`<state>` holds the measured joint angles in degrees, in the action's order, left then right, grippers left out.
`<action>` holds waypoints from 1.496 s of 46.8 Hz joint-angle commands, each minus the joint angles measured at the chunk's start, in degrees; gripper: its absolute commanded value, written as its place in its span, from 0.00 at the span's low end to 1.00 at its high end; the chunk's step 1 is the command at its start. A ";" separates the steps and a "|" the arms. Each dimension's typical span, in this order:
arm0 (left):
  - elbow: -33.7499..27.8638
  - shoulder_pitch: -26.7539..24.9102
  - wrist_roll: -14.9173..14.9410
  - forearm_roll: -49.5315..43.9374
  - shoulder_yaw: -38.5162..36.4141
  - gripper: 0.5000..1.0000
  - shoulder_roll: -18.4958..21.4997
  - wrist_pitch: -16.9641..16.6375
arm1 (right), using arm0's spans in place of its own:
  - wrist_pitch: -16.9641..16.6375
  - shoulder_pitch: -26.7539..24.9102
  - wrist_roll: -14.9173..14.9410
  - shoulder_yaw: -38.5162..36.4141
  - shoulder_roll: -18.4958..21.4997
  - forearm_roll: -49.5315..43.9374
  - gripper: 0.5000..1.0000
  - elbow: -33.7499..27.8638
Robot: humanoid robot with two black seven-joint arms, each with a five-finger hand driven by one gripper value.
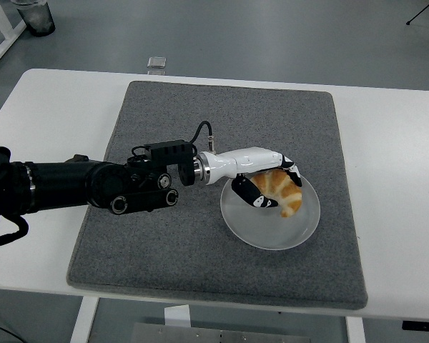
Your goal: Place the bread on the plate
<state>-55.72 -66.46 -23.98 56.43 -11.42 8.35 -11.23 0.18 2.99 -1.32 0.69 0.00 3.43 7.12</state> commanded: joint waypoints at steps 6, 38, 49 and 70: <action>-0.53 0.01 -0.01 -0.18 0.08 0.96 0.26 0.07 | 0.00 0.00 0.00 0.01 0.00 0.00 0.90 0.00; 1.05 -2.71 0.43 -10.02 10.01 0.98 3.07 8.32 | 0.00 0.00 0.00 0.01 0.00 0.00 0.90 0.00; 5.09 -5.35 0.60 -19.07 14.32 0.98 4.65 15.53 | 0.00 0.00 0.00 0.01 0.00 0.00 0.90 0.00; 14.59 -9.83 1.04 -40.60 15.99 0.98 5.27 22.92 | 0.00 0.00 0.00 -0.08 0.00 0.00 0.90 0.00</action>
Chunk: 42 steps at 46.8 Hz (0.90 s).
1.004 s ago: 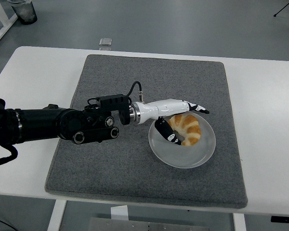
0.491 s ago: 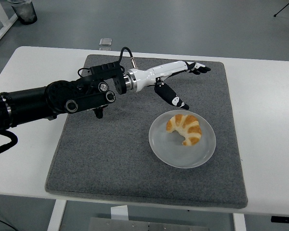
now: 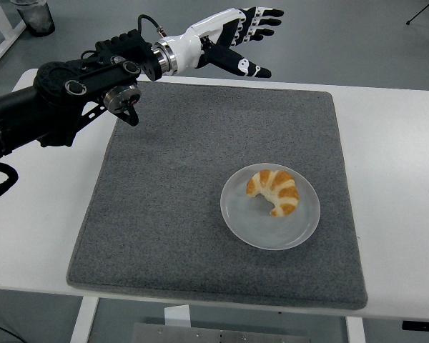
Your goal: Place the bread on the plate
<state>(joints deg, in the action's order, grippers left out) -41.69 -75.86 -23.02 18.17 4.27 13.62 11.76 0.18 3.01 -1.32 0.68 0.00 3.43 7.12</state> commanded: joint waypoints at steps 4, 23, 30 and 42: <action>1.34 -0.51 0.17 -6.73 1.18 0.98 0.00 -0.07 | 0.00 0.07 0.00 0.02 0.00 0.00 0.90 0.00; 2.14 0.89 1.40 -16.75 4.87 0.98 3.51 -0.07 | 0.00 -0.02 0.00 -0.06 0.00 0.09 0.91 0.00; 2.14 3.97 1.40 -21.41 8.30 0.98 3.95 -0.15 | -0.35 -0.02 0.00 -0.33 0.00 0.26 0.91 0.00; 2.22 8.80 1.40 -23.70 13.04 0.98 4.48 -0.59 | -0.44 -0.02 0.00 -0.42 0.00 0.18 0.90 0.00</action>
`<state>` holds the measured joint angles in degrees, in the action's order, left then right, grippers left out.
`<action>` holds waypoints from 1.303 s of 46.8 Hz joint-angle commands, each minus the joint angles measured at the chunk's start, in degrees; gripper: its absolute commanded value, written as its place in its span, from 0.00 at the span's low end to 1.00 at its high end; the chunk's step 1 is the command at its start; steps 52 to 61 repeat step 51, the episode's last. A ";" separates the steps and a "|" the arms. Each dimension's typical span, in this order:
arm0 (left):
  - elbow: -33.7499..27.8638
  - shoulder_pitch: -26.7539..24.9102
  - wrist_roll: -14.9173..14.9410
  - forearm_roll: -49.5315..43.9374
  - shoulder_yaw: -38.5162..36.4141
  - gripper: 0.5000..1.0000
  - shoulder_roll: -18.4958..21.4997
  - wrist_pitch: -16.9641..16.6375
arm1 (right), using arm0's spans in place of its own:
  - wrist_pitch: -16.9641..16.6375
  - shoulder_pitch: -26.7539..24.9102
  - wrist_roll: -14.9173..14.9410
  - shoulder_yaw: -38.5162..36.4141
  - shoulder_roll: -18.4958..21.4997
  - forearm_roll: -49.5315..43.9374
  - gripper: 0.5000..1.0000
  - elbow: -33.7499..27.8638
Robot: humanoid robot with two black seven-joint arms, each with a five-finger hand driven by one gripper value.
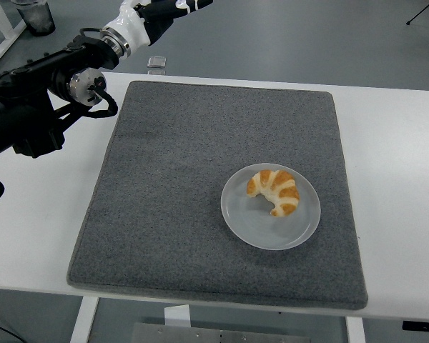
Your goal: Place the bread on the plate
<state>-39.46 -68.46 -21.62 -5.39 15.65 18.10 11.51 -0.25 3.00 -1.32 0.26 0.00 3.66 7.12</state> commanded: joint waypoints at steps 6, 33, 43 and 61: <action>1.13 4.38 0.00 -0.24 5.70 0.98 0.00 -0.35 | -0.10 -0.01 0.00 0.01 0.00 -0.06 0.90 0.17; 5.97 12.56 -0.27 0.11 12.56 0.98 0.09 1.85 | 0.43 1.13 0.00 -0.26 0.00 0.03 0.90 0.44; 5.97 13.70 -0.36 0.11 12.56 0.98 0.00 1.85 | 0.43 1.13 0.00 -0.17 0.00 0.03 0.90 0.44; 5.97 14.23 -0.44 0.11 12.56 0.98 -0.09 1.85 | 0.51 1.13 0.00 -0.17 0.00 -0.06 0.90 0.44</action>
